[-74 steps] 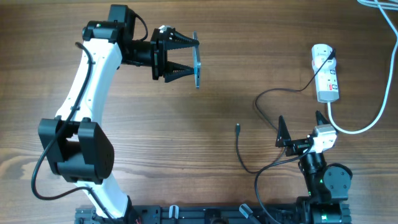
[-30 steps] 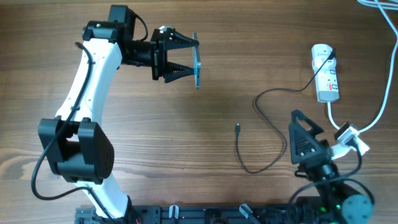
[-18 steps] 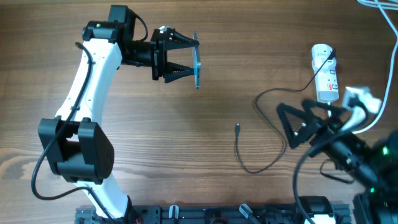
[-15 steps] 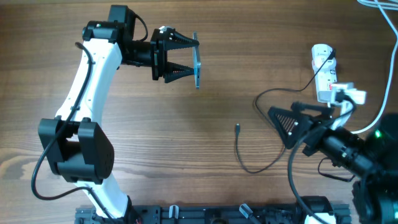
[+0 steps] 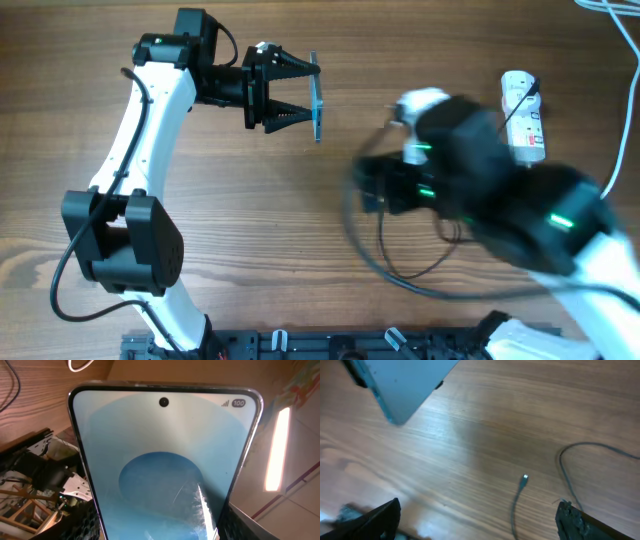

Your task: Plug charger to phone and switch on socket

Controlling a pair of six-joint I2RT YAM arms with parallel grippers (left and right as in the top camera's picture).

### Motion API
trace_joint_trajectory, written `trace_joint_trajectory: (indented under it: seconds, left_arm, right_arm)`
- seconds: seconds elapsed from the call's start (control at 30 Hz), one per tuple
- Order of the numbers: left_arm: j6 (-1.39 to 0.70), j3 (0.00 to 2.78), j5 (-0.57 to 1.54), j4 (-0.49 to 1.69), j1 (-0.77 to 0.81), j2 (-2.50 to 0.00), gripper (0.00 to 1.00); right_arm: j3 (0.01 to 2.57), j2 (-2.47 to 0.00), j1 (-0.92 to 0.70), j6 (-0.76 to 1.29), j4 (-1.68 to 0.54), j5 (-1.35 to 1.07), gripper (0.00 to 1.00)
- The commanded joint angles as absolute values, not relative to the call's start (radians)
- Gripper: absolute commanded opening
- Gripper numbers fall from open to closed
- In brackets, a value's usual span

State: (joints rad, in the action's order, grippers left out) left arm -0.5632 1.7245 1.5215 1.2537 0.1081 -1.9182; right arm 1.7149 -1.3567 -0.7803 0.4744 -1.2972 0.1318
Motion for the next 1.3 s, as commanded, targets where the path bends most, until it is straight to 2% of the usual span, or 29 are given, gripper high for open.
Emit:
trace_joint_trajectory:
  seconds: [0.0, 0.13, 0.33, 0.5, 0.57, 0.67, 0.8, 0.97, 1.27]
  left_arm:
    - [-0.558, 1.723, 1.577, 1.254, 0.103, -1.887, 0.67]
    - [-0.558, 1.724, 1.577, 1.254, 0.102, -1.887, 0.67]
    - [-0.559, 1.723, 1.577, 1.254, 0.102, -1.887, 0.67]
    - [-0.562, 1.723, 1.577, 1.254, 0.103, -1.887, 0.67]
    - [-0.562, 1.723, 1.577, 1.254, 0.103, -1.887, 0.67]
    - [-0.571, 1.723, 1.577, 1.254, 0.102, -1.887, 0.67]
    - [-0.585, 1.723, 1.577, 1.254, 0.102, -1.887, 0.67]
    - [-0.589, 1.723, 1.577, 1.254, 0.102, -1.887, 0.68]
    - [-0.593, 1.723, 1.577, 1.254, 0.102, -1.887, 0.68]
  right_arm:
    - [1.843, -1.480, -0.896, 0.553, -1.287, 0.353, 1.00]
    - [1.901, -1.519, -0.953, 0.562, -1.199, 0.387, 0.98]
    - [1.900, -1.527, -0.953, 0.591, -1.136, 0.369, 0.95]
    - [1.900, -1.577, -0.953, 0.662, -1.137, 0.461, 0.92]
    - [1.900, -1.605, -0.953, 0.666, -1.132, 0.495, 0.83]
    - [1.900, -1.627, -0.953, 0.666, -1.105, 0.498, 0.80]
    - [1.900, -1.629, -0.953, 0.664, -1.073, 0.502, 0.64]
    - [1.900, -1.630, -0.953, 0.662, -1.066, 0.503, 0.58]
    - [1.899, -1.631, -0.953, 0.661, -1.044, 0.547, 0.58]
